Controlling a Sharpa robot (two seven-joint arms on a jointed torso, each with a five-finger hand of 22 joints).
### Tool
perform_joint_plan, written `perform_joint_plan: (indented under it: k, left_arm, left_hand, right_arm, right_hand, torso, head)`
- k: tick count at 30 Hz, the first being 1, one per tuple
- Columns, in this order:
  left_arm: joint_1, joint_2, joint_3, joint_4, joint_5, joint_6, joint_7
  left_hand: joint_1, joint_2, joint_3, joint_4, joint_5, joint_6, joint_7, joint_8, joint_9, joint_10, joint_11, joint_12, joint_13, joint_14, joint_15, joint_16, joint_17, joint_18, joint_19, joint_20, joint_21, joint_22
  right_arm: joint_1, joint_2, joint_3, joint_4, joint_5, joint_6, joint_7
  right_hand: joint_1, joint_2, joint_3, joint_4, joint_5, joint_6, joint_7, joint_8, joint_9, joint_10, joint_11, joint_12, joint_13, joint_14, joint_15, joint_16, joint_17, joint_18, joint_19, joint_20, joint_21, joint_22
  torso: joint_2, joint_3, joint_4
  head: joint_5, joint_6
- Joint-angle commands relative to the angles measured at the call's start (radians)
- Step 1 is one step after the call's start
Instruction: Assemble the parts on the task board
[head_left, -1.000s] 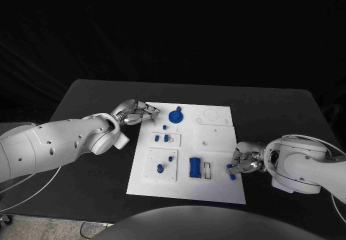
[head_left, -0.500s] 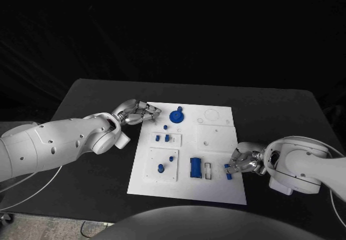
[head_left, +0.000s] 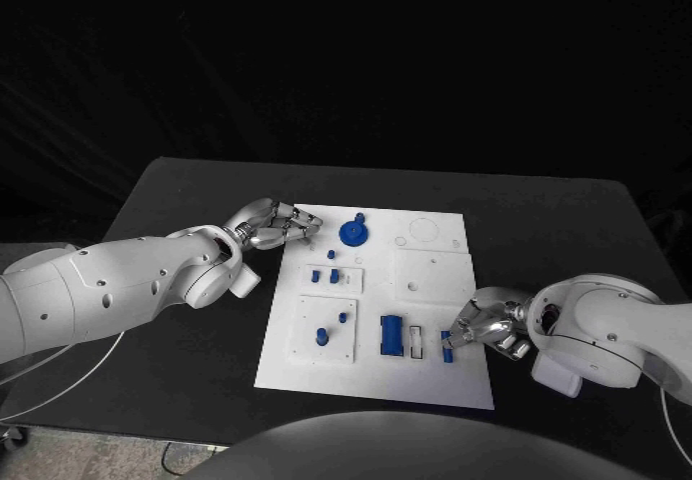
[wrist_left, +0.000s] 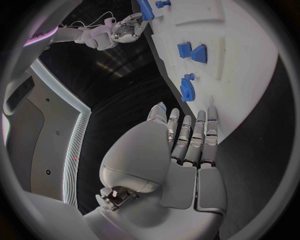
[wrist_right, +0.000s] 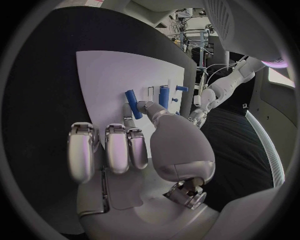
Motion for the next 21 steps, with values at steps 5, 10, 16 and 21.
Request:
perform_joint_plan:
  k: [5,10,16,21]
  left_arm:
    - [-0.002,0.003,0.0,0.001,0.006,0.015,0.002]
    - [-0.002,0.003,0.0,0.002,0.006,0.015,0.002]
    - [-0.002,0.003,0.0,0.002,0.006,0.014,0.001]
    - [-0.002,0.004,0.0,0.002,0.006,0.015,0.0]
  left_hand:
    - [0.01,0.004,-0.003,-0.001,0.008,0.005,0.004,0.007,-0.001,0.005,0.005,0.004,0.0,0.001,0.003,0.005,-0.001,-0.016,0.004,-0.003,0.004,-0.002]
    - [0.01,0.004,-0.003,-0.001,0.008,0.005,0.004,0.007,-0.001,0.005,0.005,0.004,0.0,0.001,0.003,0.005,-0.001,-0.016,0.004,-0.003,0.004,-0.002]
    - [0.01,0.004,-0.003,-0.001,0.008,0.005,0.004,0.007,-0.001,0.005,0.005,0.004,0.0,0.001,0.003,0.005,-0.001,-0.016,0.004,-0.003,0.004,-0.002]
    - [0.01,0.004,-0.003,-0.001,0.008,0.005,0.004,0.007,-0.001,0.005,0.005,0.004,0.0,0.001,0.003,0.005,-0.001,-0.016,0.004,-0.003,0.004,-0.002]
  right_arm:
    - [0.013,0.01,0.0,0.001,0.102,-0.01,0.013]
    - [0.016,0.021,0.0,-0.007,0.115,-0.007,0.014]
    - [0.017,0.036,0.0,-0.017,0.127,-0.008,0.014]
    - [0.017,0.052,0.0,-0.032,0.145,0.005,0.005]
  right_hand:
    - [-0.016,0.002,0.008,-0.003,0.005,0.01,-0.003,0.008,0.008,0.105,0.009,0.004,0.263,0.065,0.006,0.006,0.024,0.0,0.066,0.01,0.006,0.224]
    - [-0.022,0.002,0.009,-0.001,0.005,0.012,-0.004,0.008,0.005,0.105,0.008,0.004,0.263,0.065,0.006,0.007,0.025,-0.001,0.067,0.01,0.007,0.225]
    - [-0.03,0.003,0.009,0.001,0.003,0.014,-0.004,0.008,0.002,0.105,0.008,0.004,0.263,0.065,0.006,0.007,0.025,-0.001,0.067,0.011,0.008,0.225]
    - [-0.037,0.003,0.01,0.004,0.001,0.015,-0.004,0.007,-0.001,0.105,0.008,0.004,0.263,0.065,0.006,0.008,0.026,-0.001,0.067,0.011,0.009,0.225]
  torso:
    - [0.0,-0.0012,0.0014]
    - [0.0,-0.0012,0.0007]
    - [-0.001,-0.0011,0.0011]
    - [-0.001,-0.0013,0.0008]
  head:
    - [-0.003,0.0]
    - [-0.002,0.0]
    - [-0.003,0.0]
    - [-0.003,0.0]
